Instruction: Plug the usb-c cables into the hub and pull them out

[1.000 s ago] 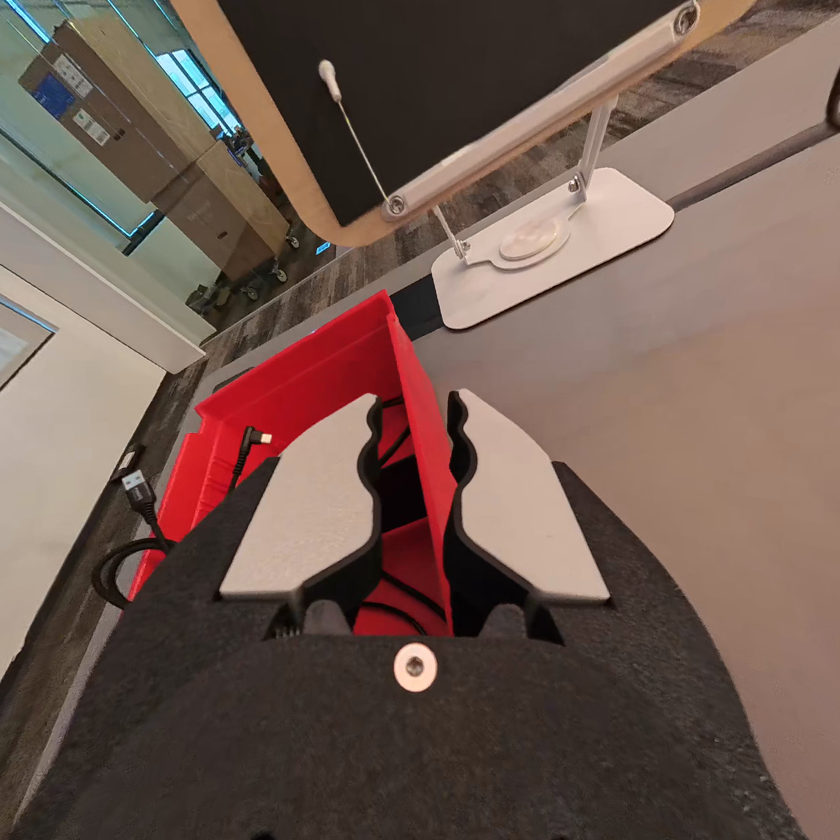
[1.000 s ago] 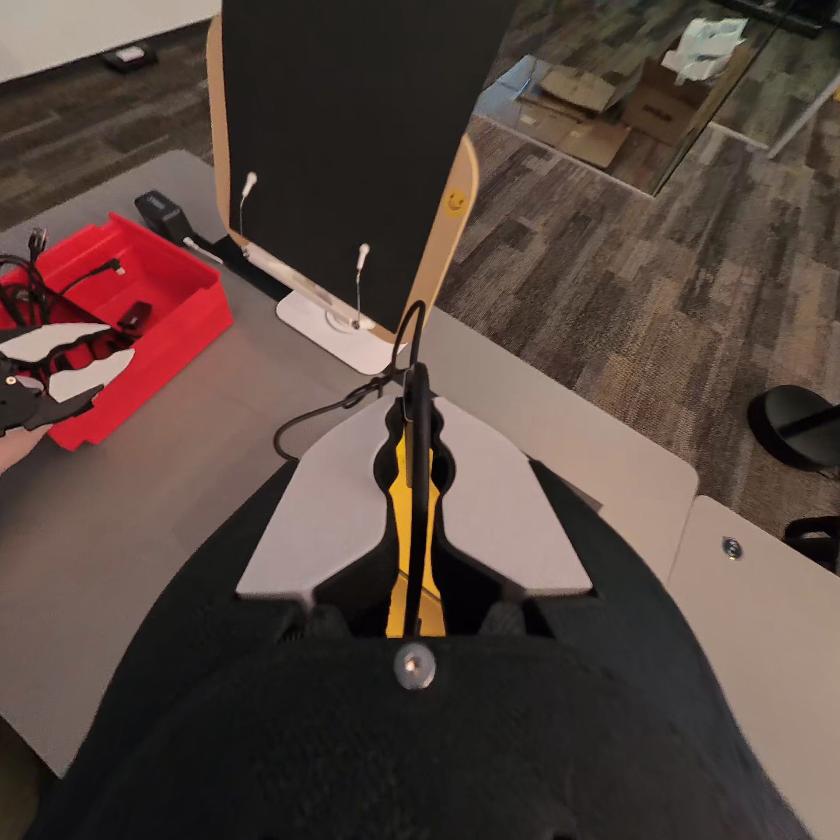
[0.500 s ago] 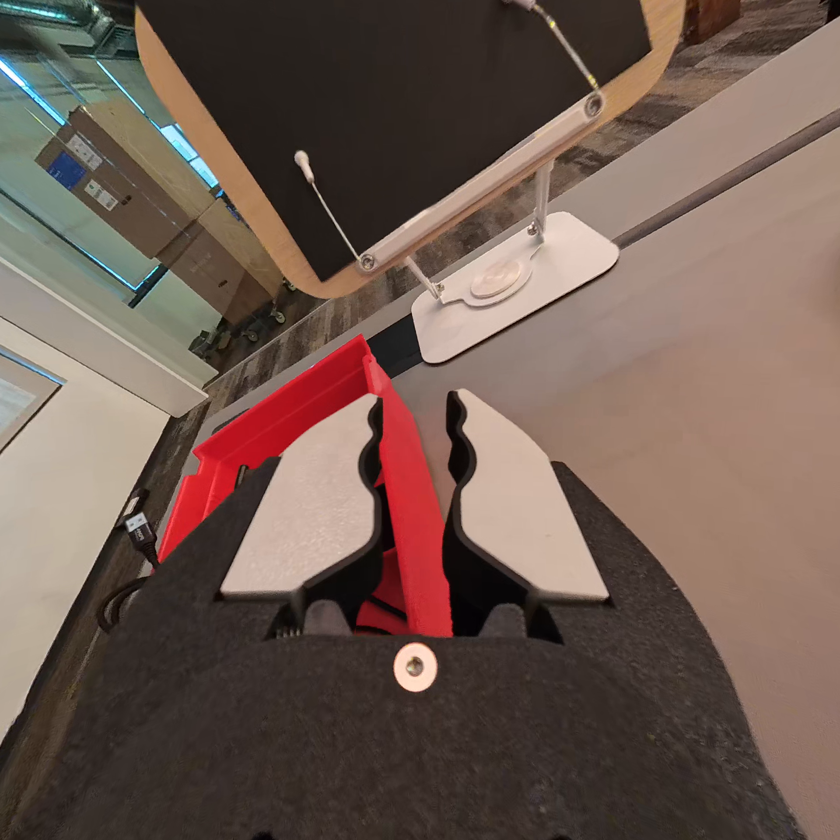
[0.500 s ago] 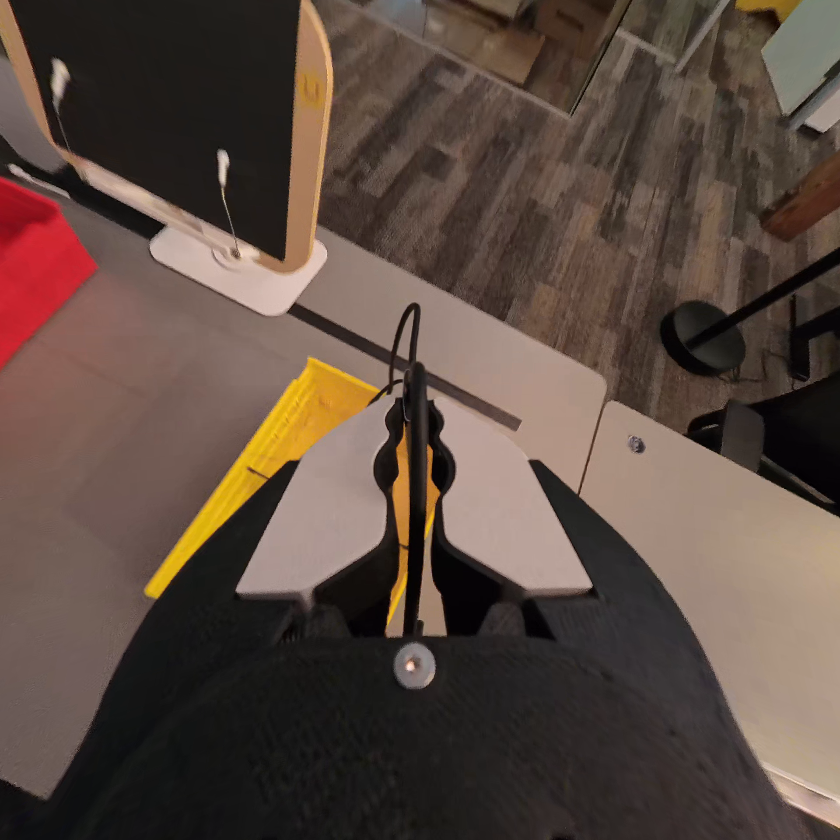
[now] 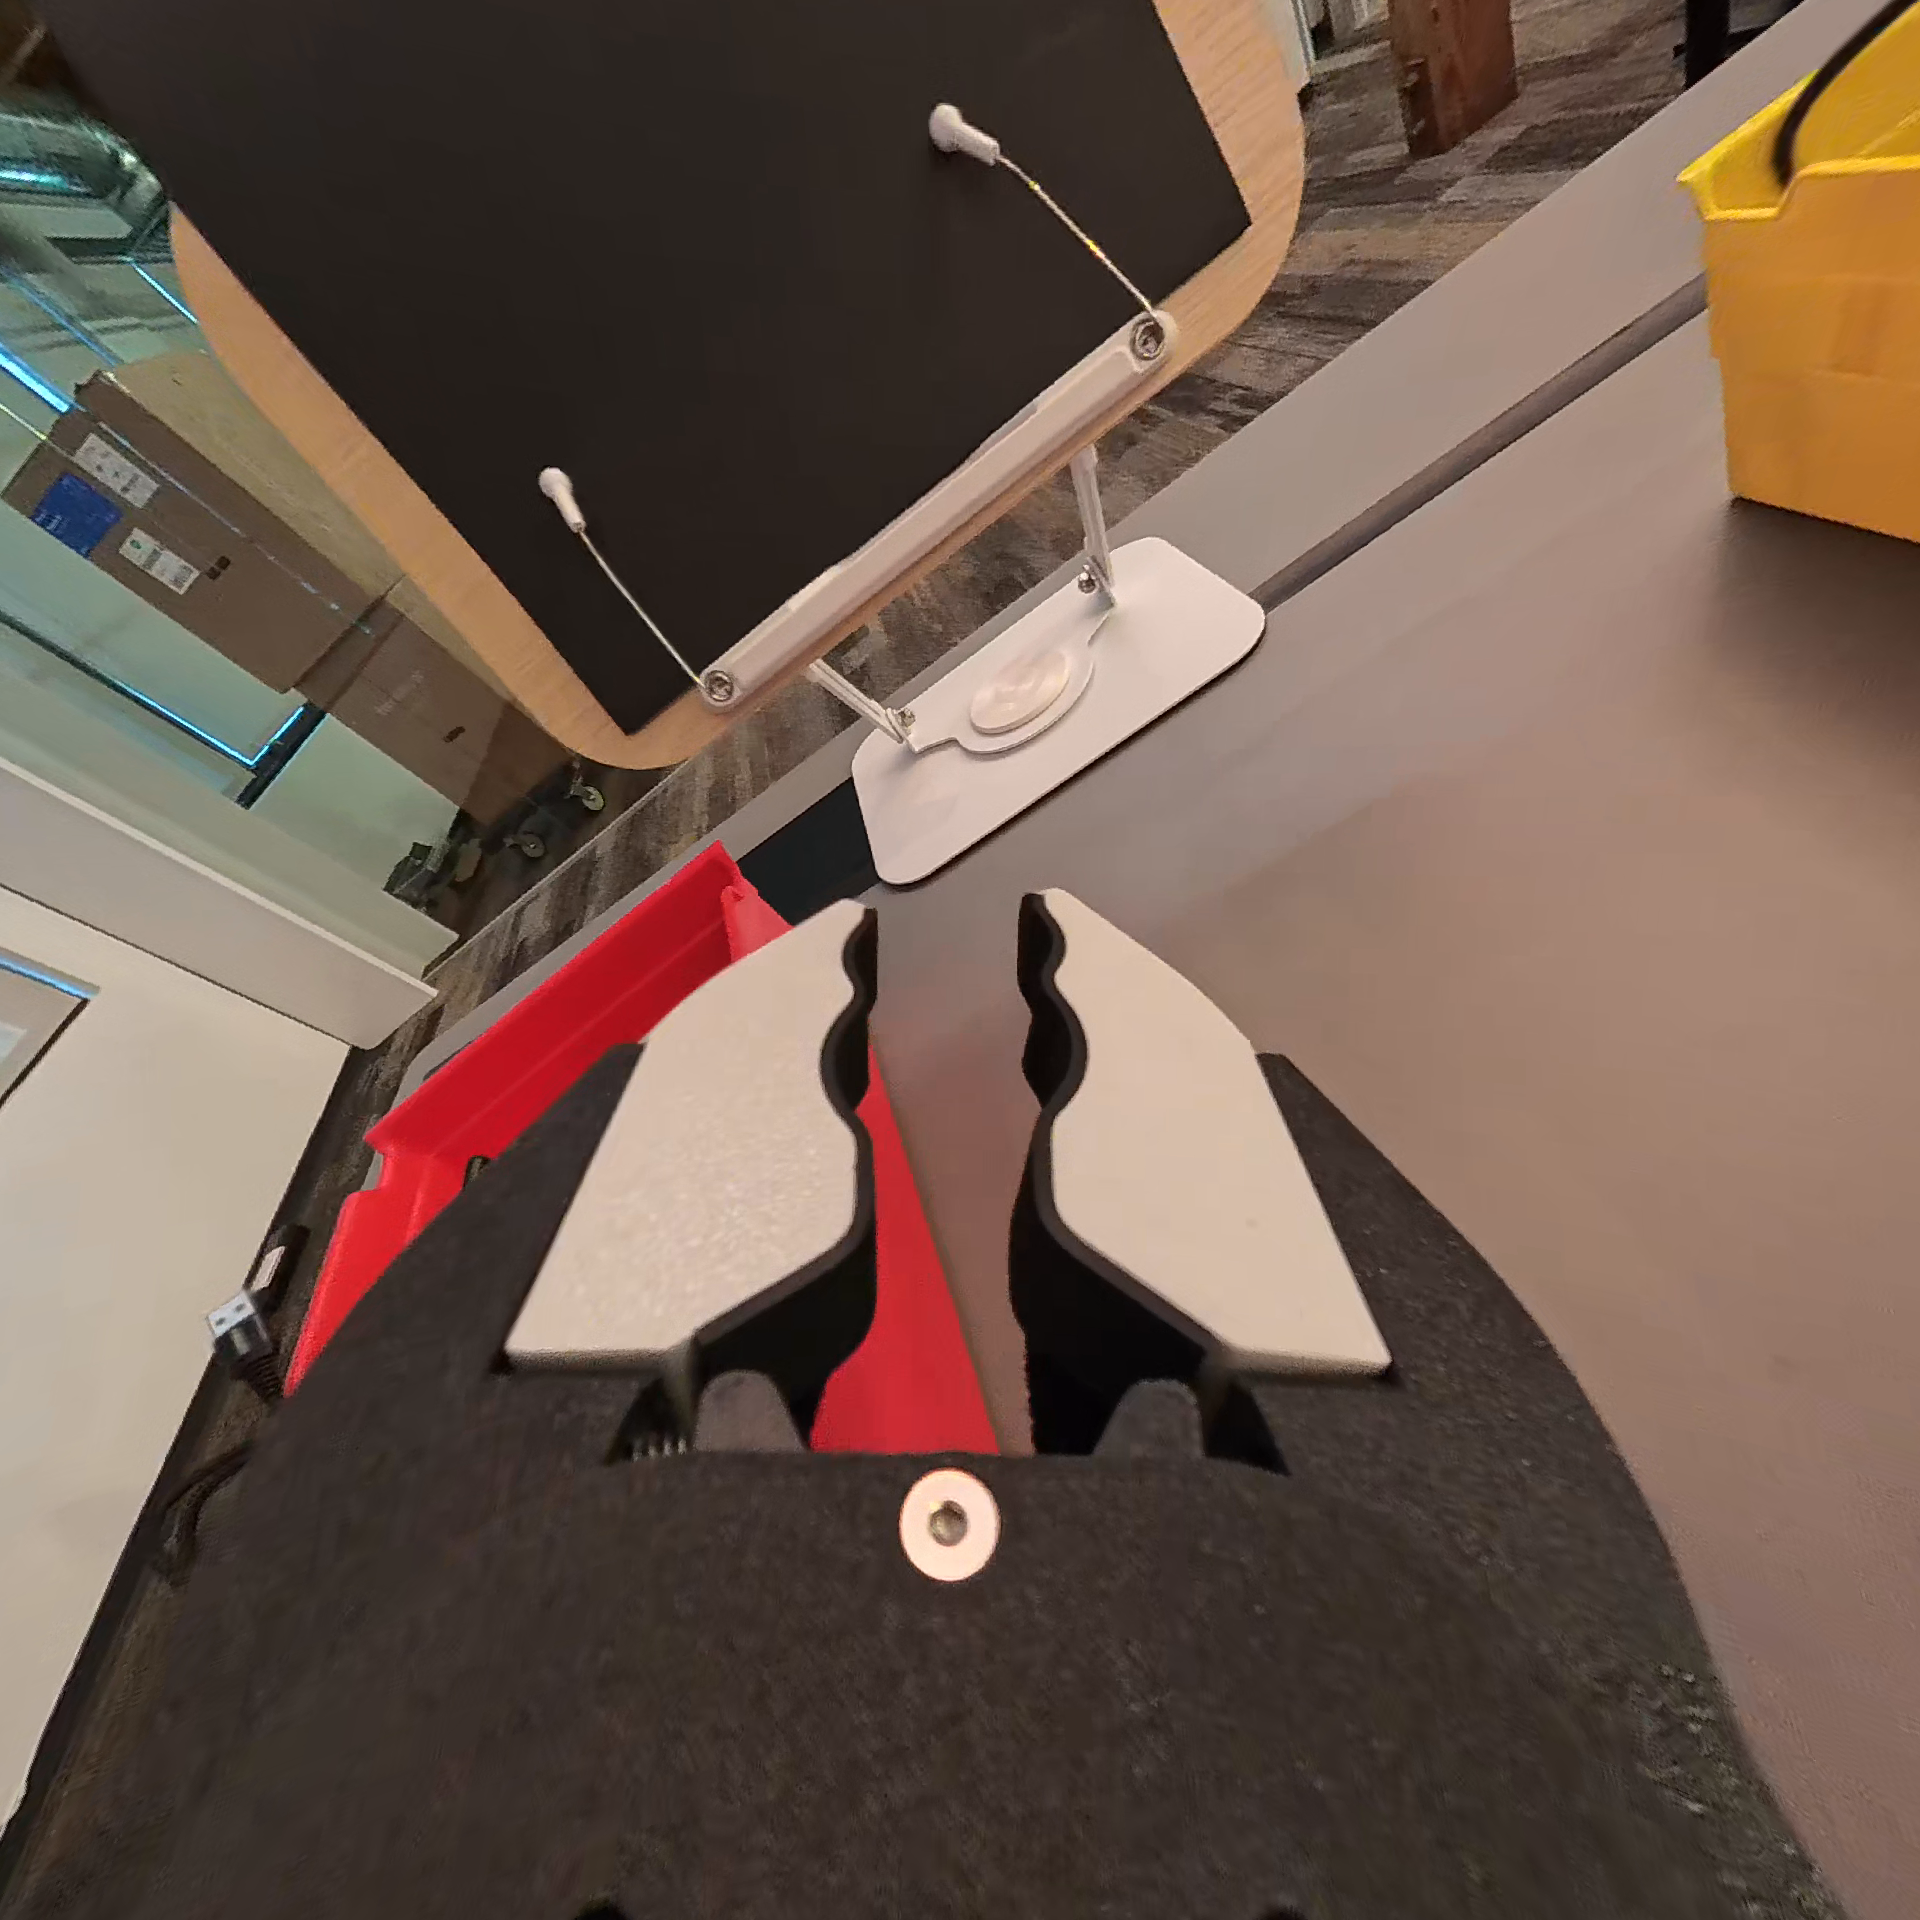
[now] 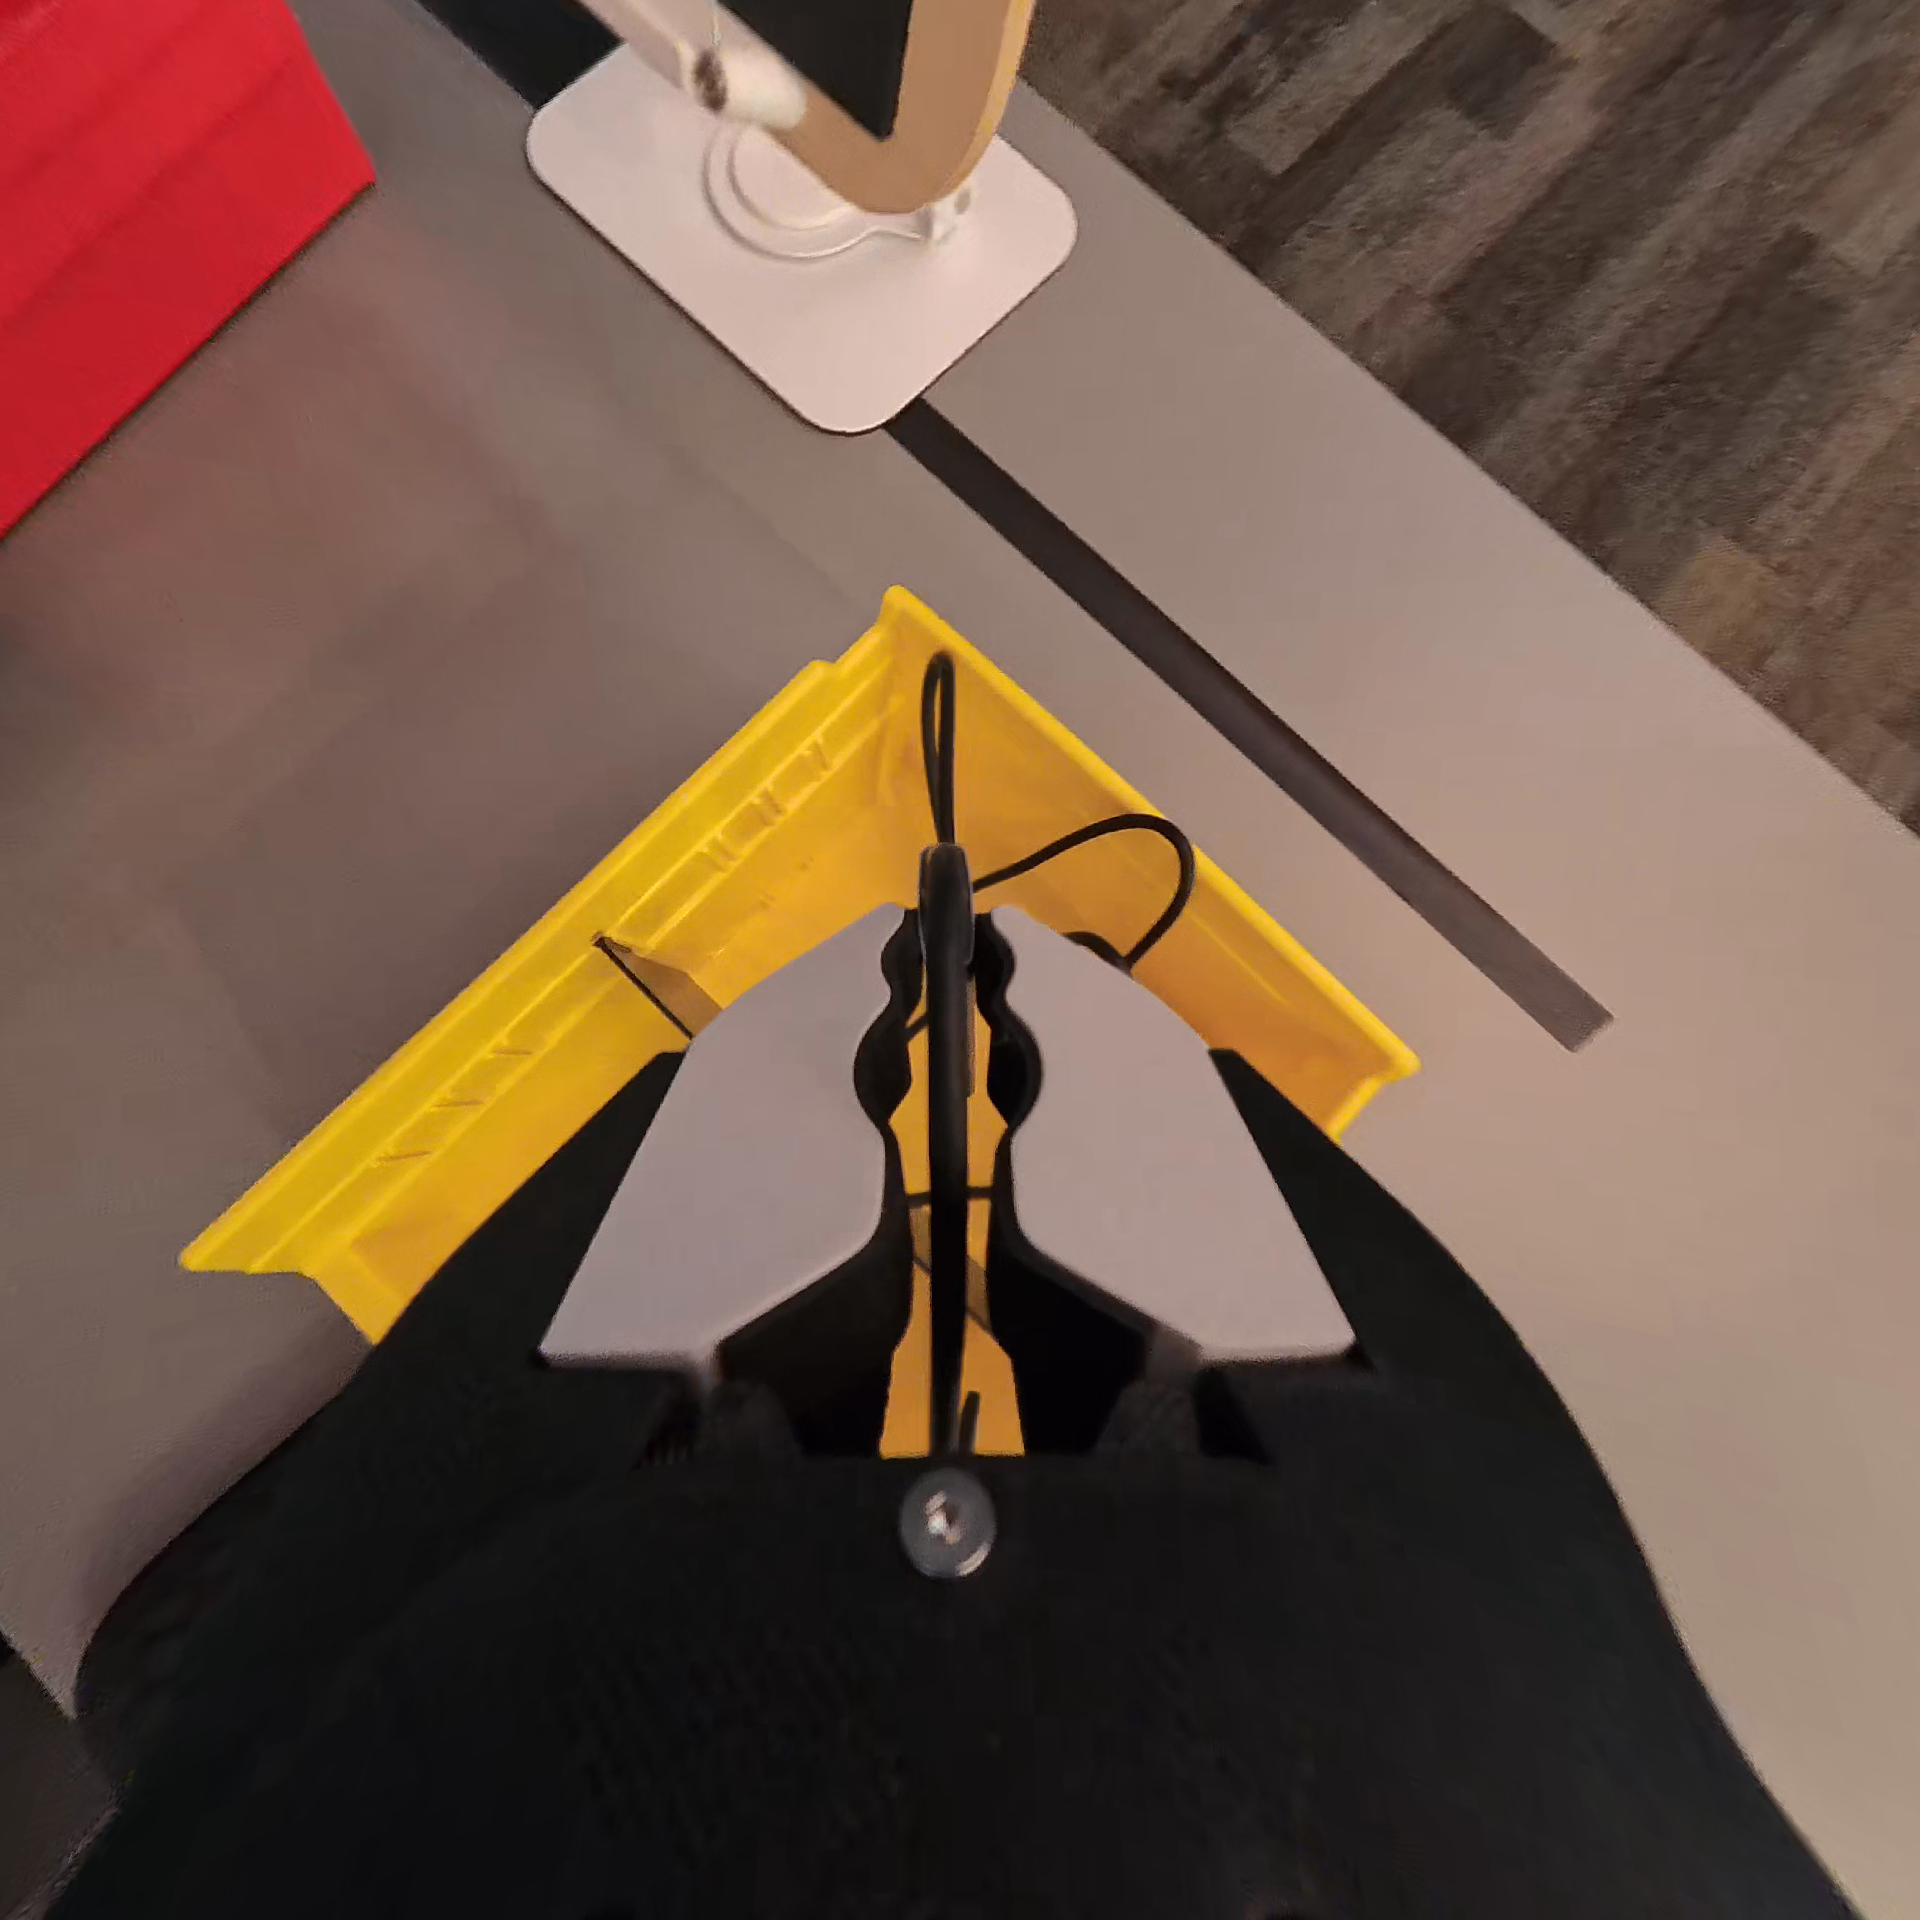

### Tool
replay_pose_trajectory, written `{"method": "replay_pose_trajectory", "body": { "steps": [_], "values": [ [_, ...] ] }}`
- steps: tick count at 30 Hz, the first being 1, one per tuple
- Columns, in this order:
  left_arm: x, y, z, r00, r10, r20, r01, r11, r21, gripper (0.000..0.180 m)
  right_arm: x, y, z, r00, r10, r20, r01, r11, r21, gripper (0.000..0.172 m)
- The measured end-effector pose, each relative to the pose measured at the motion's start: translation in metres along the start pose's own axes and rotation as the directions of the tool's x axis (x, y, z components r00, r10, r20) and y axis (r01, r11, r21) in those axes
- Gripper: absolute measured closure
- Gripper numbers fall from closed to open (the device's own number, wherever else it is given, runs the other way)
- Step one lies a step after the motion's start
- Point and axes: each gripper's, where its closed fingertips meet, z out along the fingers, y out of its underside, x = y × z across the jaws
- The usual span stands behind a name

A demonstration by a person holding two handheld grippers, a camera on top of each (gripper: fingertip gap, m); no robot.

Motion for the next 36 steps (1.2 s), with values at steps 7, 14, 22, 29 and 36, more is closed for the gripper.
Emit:
{"method": "replay_pose_trajectory", "body": {
  "steps": [7, 14, 22, 29, 36],
  "values": [
    [0.006, 0.005, 0.005, 1.000, 0.009, -0.021, -0.009, 1.000, -0.021, 0.155, 0.010, 0.036, 0.042, 0.999, -0.044, 0.019, 0.045, 0.999, -0.022, 0.162],
    [0.013, 0.000, 0.003, 0.999, 0.018, -0.035, -0.018, 1.000, -0.004, 0.156, 0.006, 0.030, 0.054, 0.996, -0.044, 0.078, 0.033, 0.991, 0.131, 0.162],
    [0.020, 0.000, 0.004, 0.998, 0.045, -0.044, -0.045, 0.999, -0.010, 0.157, -0.006, 0.011, 0.050, 0.981, -0.185, 0.063, 0.169, 0.964, 0.206, 0.162],
    [0.023, 0.004, 0.007, 0.997, 0.055, -0.054, -0.056, 0.998, -0.023, 0.157, 0.003, 0.022, 0.063, 0.989, -0.067, 0.131, 0.026, 0.956, 0.291, 0.162],
    [0.027, 0.007, 0.009, 0.996, 0.048, -0.071, -0.050, 0.998, -0.035, 0.157, 0.016, 0.052, 0.060, 0.993, 0.069, 0.099, -0.067, 0.998, -0.014, 0.171]
  ]
}}
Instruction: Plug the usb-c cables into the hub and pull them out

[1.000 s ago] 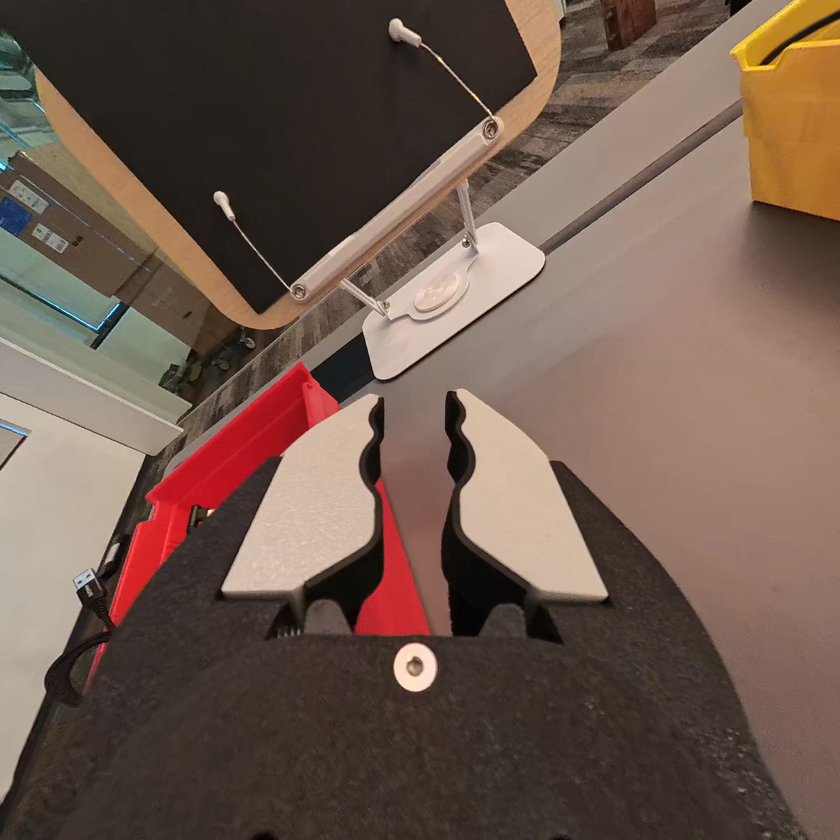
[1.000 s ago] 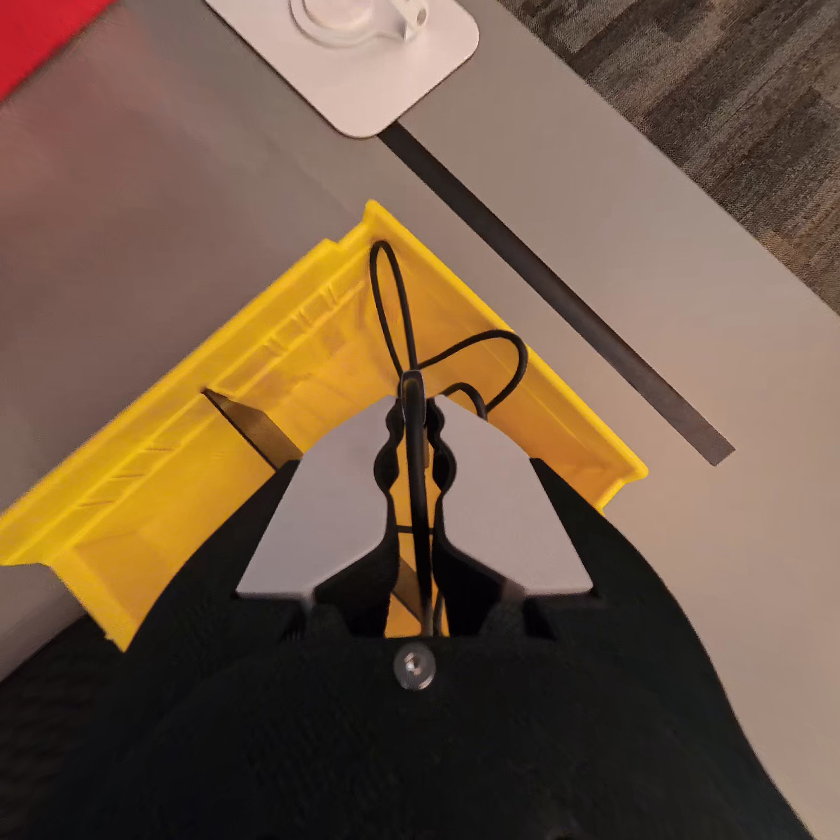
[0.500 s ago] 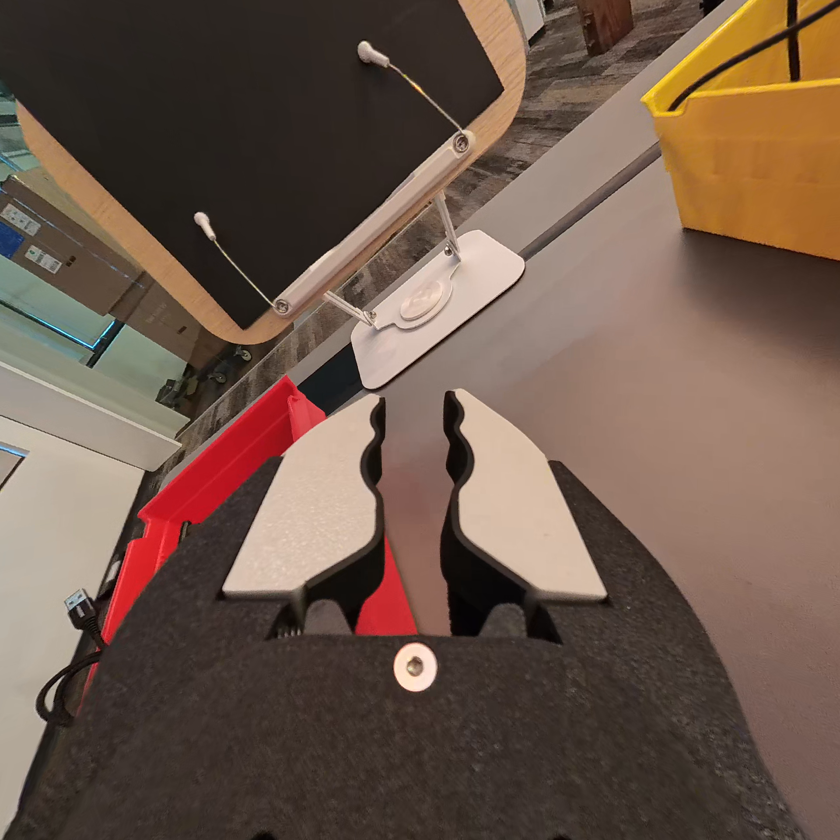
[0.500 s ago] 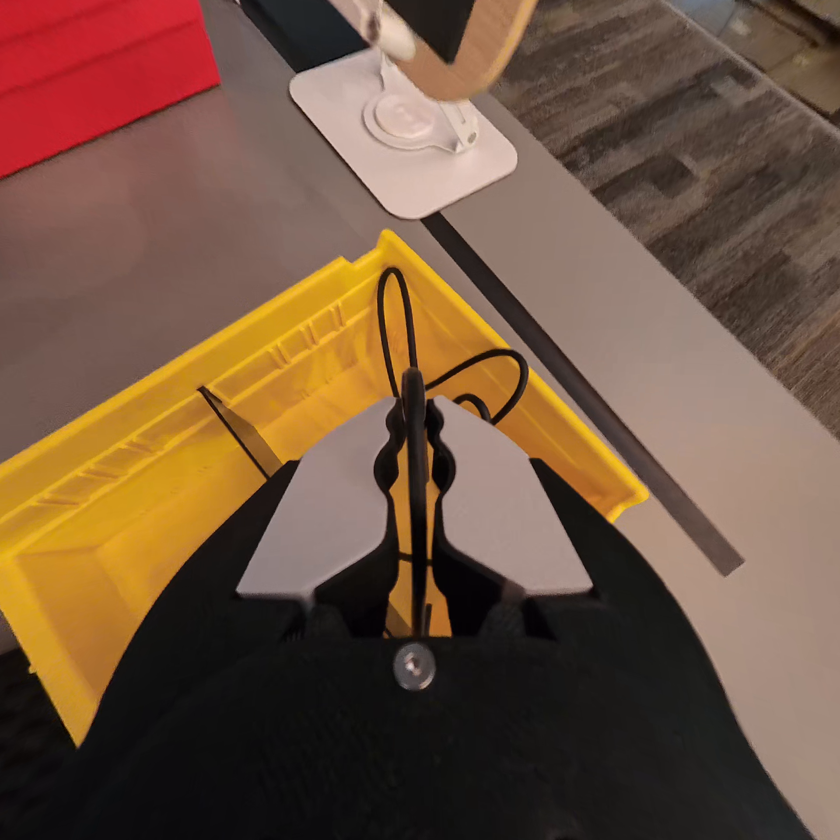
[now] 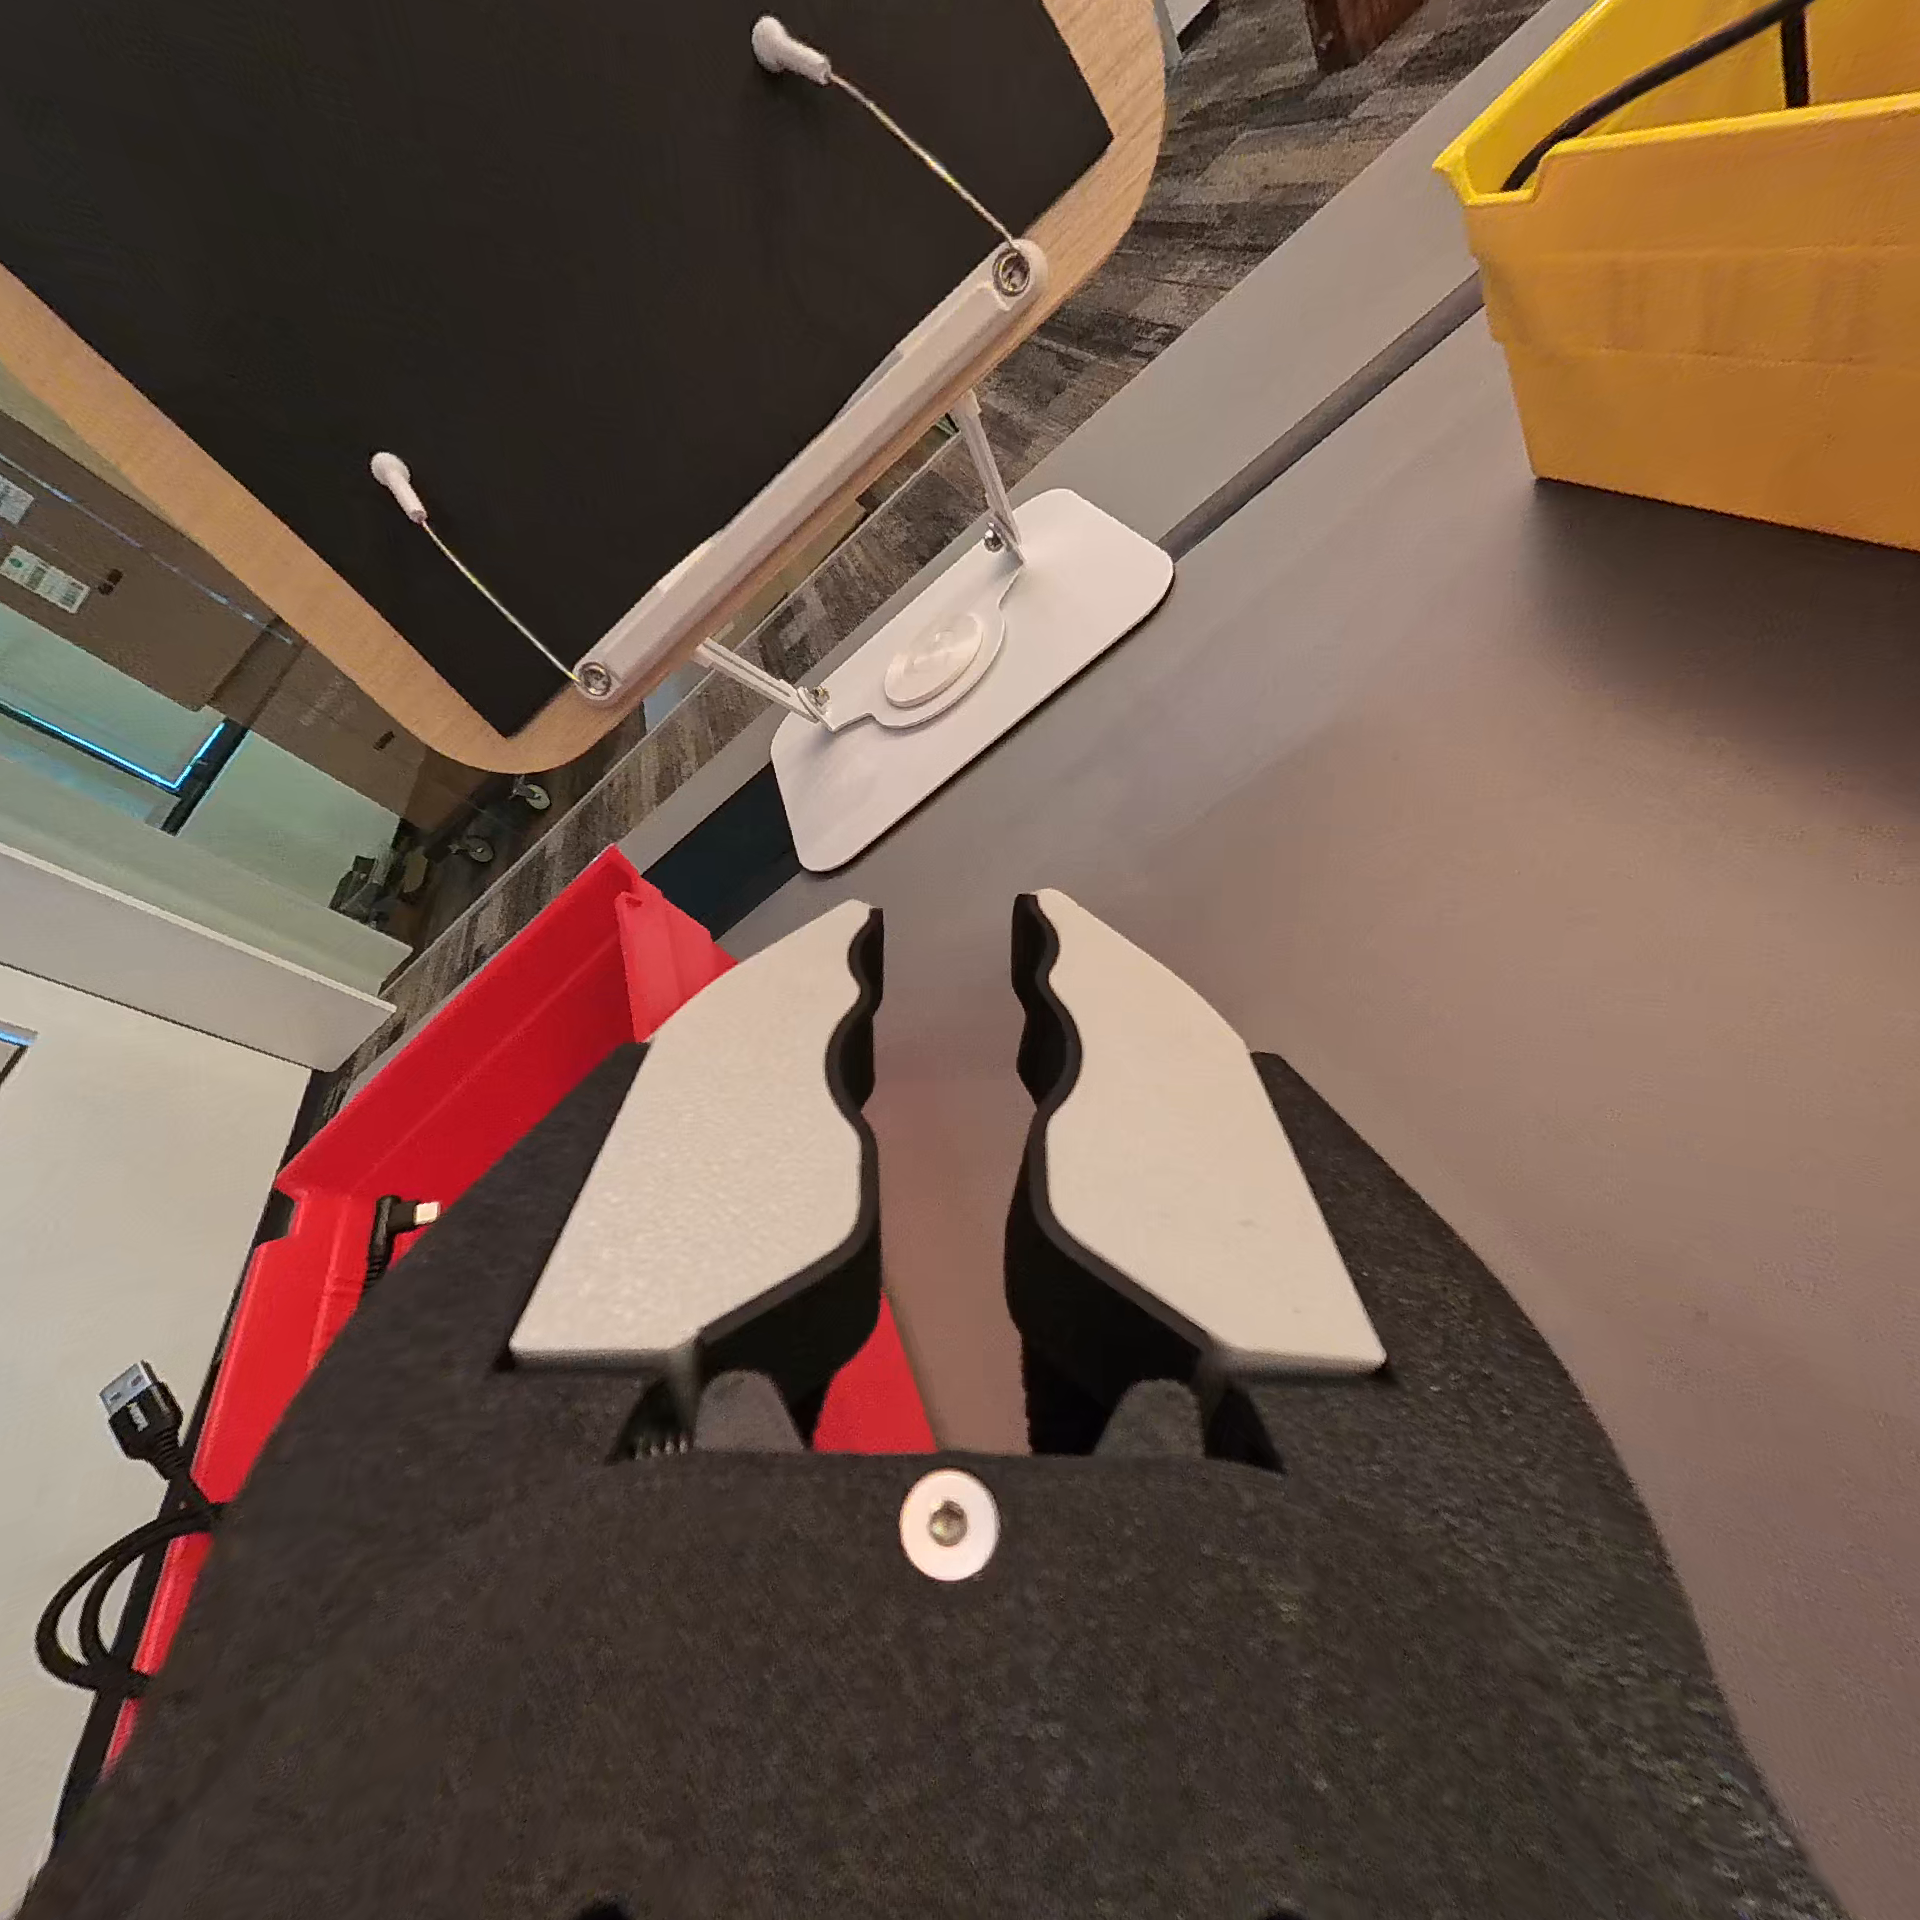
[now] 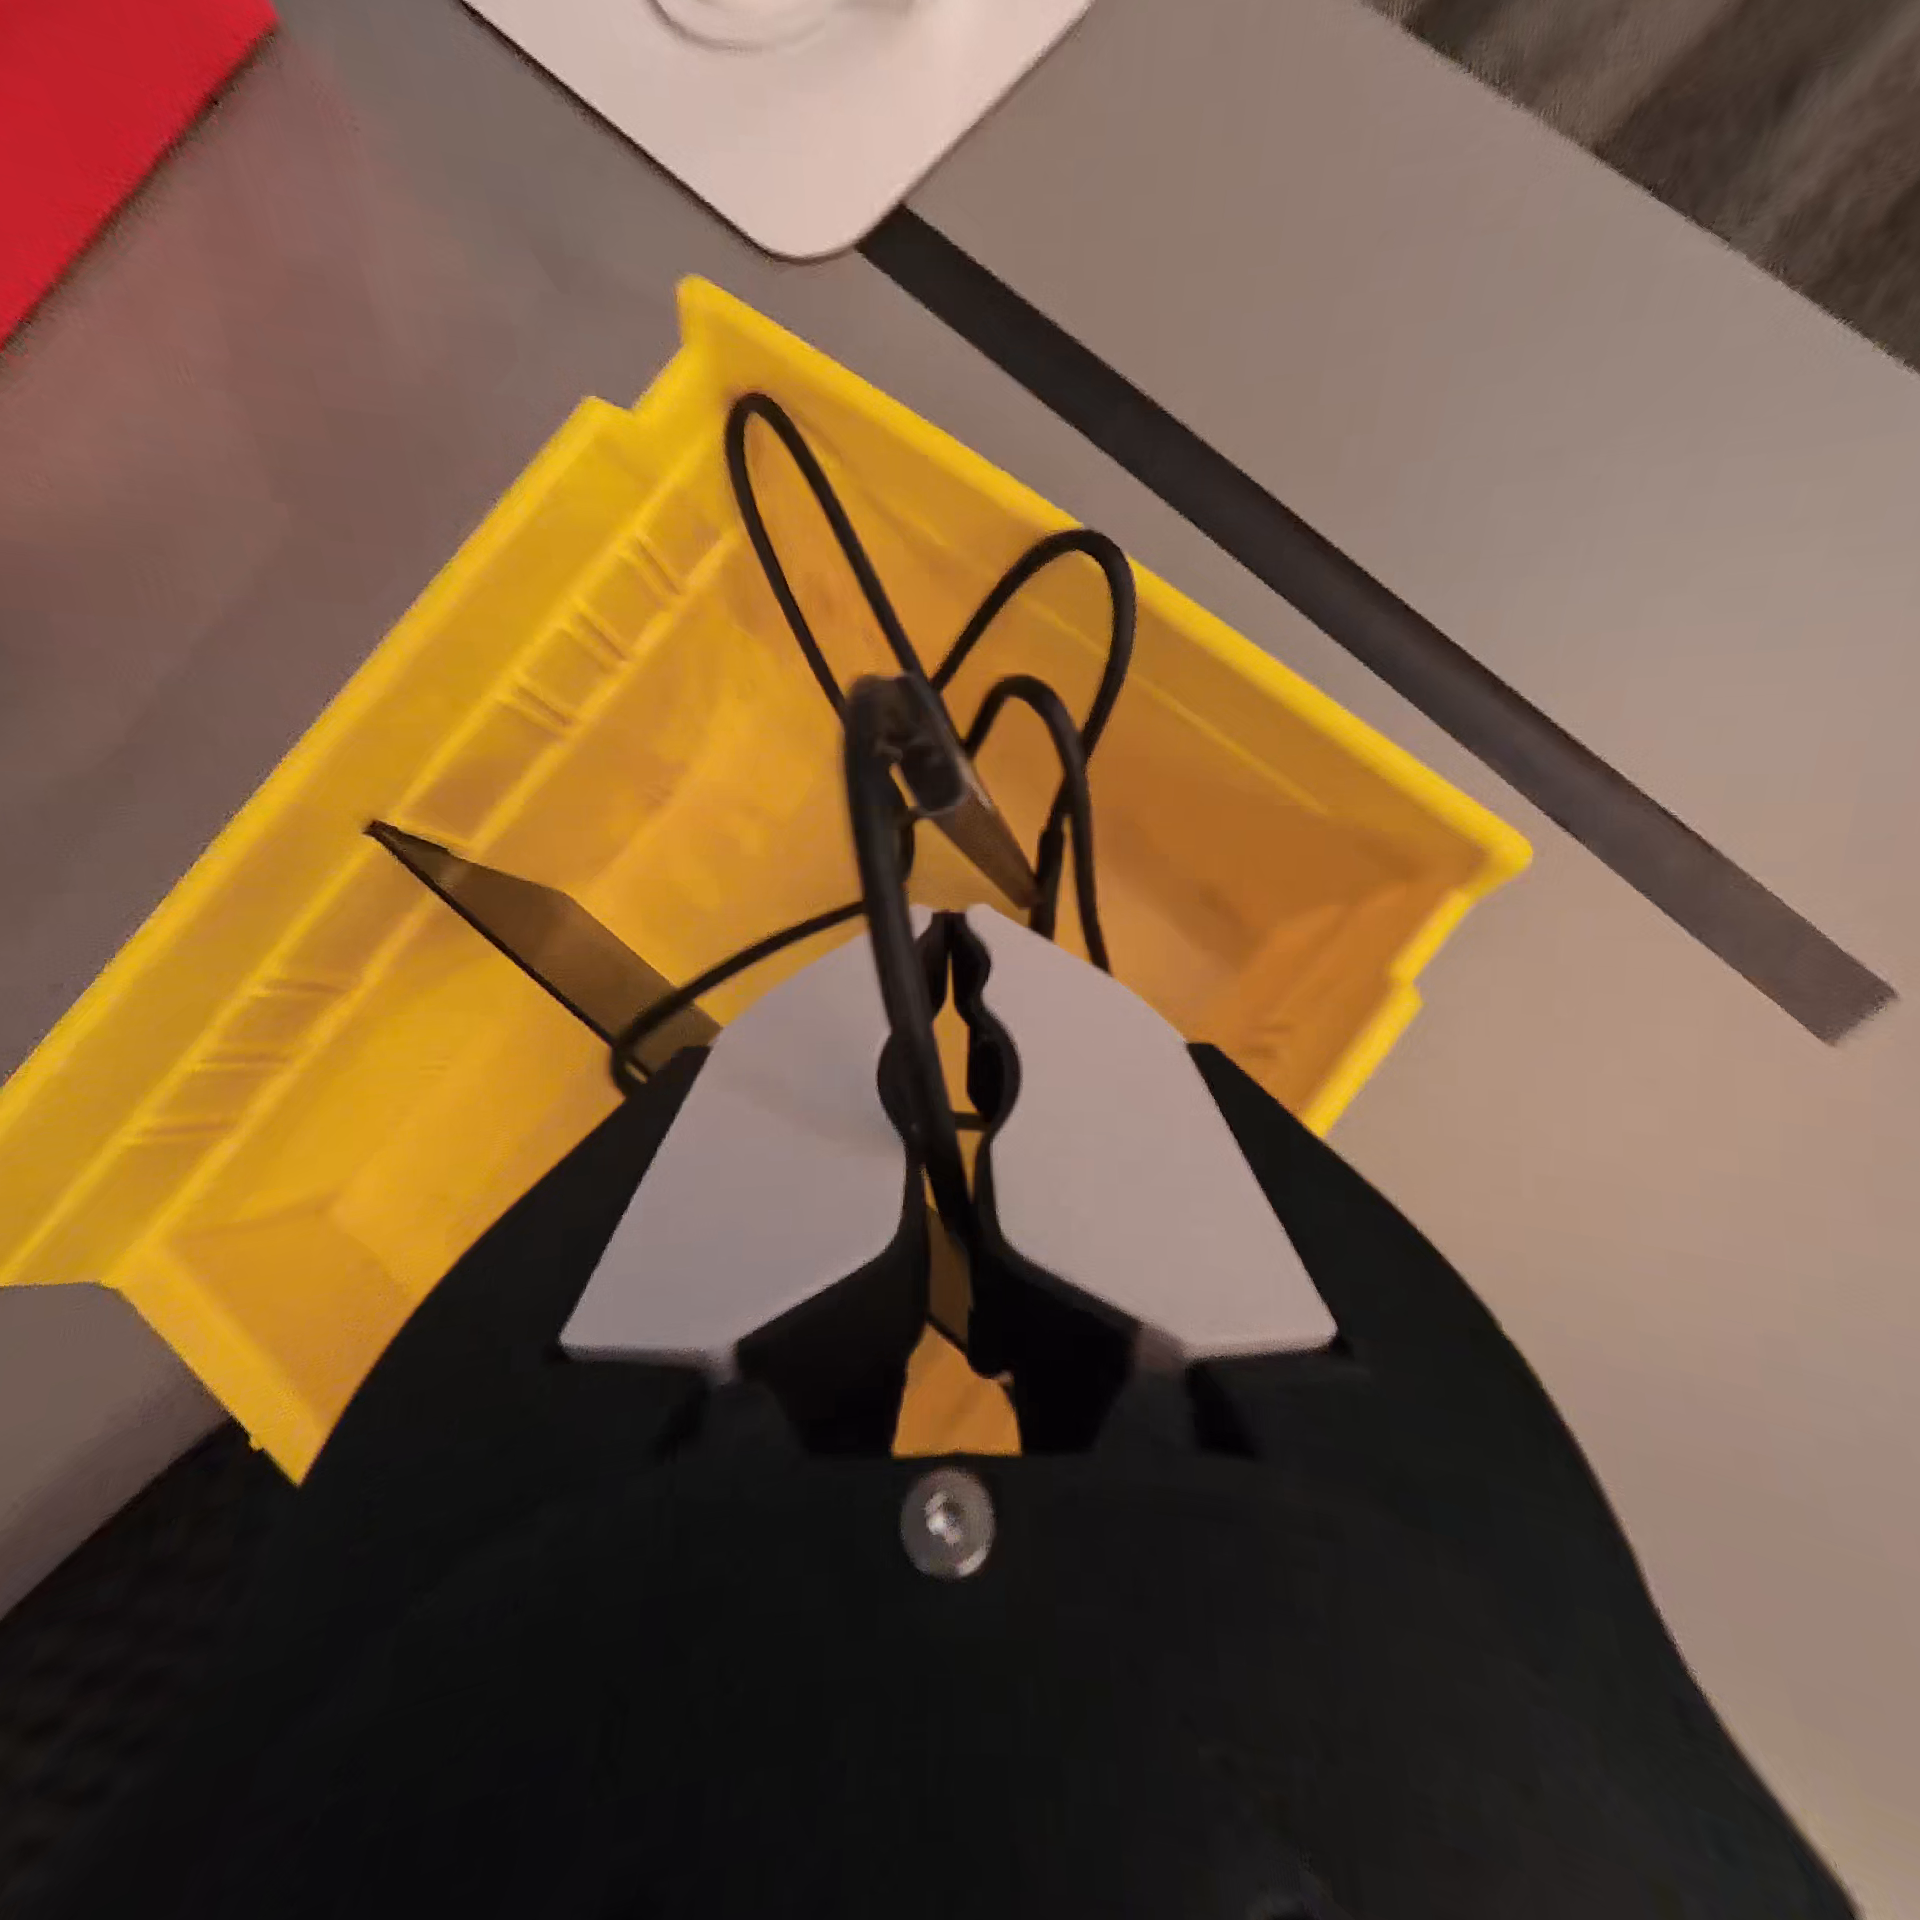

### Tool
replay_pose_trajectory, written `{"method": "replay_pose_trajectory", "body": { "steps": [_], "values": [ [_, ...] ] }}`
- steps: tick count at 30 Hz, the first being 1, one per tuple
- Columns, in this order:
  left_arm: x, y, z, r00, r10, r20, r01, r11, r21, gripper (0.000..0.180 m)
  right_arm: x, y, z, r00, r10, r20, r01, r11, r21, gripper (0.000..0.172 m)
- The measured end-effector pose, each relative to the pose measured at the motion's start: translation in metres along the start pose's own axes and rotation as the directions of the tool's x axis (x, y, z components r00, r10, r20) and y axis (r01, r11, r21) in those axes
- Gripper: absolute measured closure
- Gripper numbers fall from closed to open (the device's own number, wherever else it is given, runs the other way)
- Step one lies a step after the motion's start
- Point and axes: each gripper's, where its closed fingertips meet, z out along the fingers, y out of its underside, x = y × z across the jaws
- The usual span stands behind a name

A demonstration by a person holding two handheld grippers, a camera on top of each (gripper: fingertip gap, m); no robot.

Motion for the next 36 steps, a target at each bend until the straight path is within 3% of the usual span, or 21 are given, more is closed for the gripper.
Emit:
{"method": "replay_pose_trajectory", "body": {
  "steps": [2, 5, 7, 10, 14, 19, 23, 28, 29, 30, 31, 33, 36],
  "values": [
    [0.002, -0.001, 0.000, 1.000, 0.009, -0.001, -0.009, 1.000, 0.001, 0.158, -0.013, -0.010, 0.001, 0.997, -0.053, 0.062, 0.047, 0.995, 0.092, 0.172],
    [0.006, -0.001, 0.001, 1.000, 0.025, -0.006, -0.025, 1.000, 0.001, 0.158, -0.040, -0.040, -0.001, 0.975, -0.126, 0.181, 0.059, 0.939, 0.339, 0.172],
    [0.008, 0.000, 0.002, 0.999, 0.037, -0.006, -0.037, 0.999, -0.003, 0.158, -0.040, -0.046, 0.003, 0.976, -0.124, 0.180, 0.042, 0.914, 0.405, 0.172],
    [0.008, 0.002, 0.003, 0.999, 0.034, -0.010, -0.034, 0.999, -0.010, 0.158, -0.034, -0.040, 0.004, 0.971, -0.032, 0.238, -0.061, 0.926, 0.373, 0.172],
    [0.008, 0.003, 0.004, 1.000, 0.028, -0.013, -0.029, 0.999, -0.017, 0.158, -0.029, -0.011, 0.000, 0.960, 0.065, 0.271, -0.123, 0.972, 0.202, 0.169],
    [0.010, 0.004, 0.005, 0.999, 0.035, -0.018, -0.036, 0.999, -0.023, 0.158, -0.007, 0.025, -0.008, 0.996, 0.037, 0.079, -0.043, 0.997, 0.066, 0.145],
    [0.009, 0.003, 0.004, 0.999, 0.033, -0.016, -0.034, 0.999, -0.021, 0.158, -0.001, 0.025, -0.027, 1.000, -0.012, -0.006, 0.012, 0.994, 0.106, 0.142],
    [0.009, 0.003, 0.004, 0.999, 0.033, -0.016, -0.033, 0.999, -0.024, 0.158, -0.009, 0.003, -0.056, 0.973, -0.179, -0.144, 0.206, 0.956, 0.210, 0.143],
    [0.009, 0.003, 0.004, 0.999, 0.033, -0.018, -0.034, 0.999, -0.025, 0.158, -0.011, 0.000, -0.060, 0.965, -0.198, -0.169, 0.232, 0.949, 0.212, 0.148],
    [0.009, 0.003, 0.004, 0.999, 0.034, -0.017, -0.034, 0.999, -0.024, 0.158, -0.011, 0.000, -0.062, 0.957, -0.216, -0.196, 0.253, 0.949, 0.186, 0.167],
    [0.009, 0.003, 0.004, 0.999, 0.034, -0.016, -0.035, 0.999, -0.024, 0.158, -0.006, 0.000, -0.063, 0.944, -0.220, -0.245, 0.262, 0.953, 0.154, 0.168],
    [0.010, 0.003, 0.005, 0.999, 0.032, -0.019, -0.032, 0.999, -0.025, 0.158, 0.004, 0.005, -0.061, 0.943, -0.186, -0.276, 0.223, 0.969, 0.109, 0.168],
    [0.011, 0.003, 0.005, 0.999, 0.037, -0.022, -0.037, 0.999, -0.027, 0.158, 0.008, 0.023, -0.045, 0.983, -0.074, -0.168, 0.089, 0.993, 0.081, 0.168]
  ]
}}
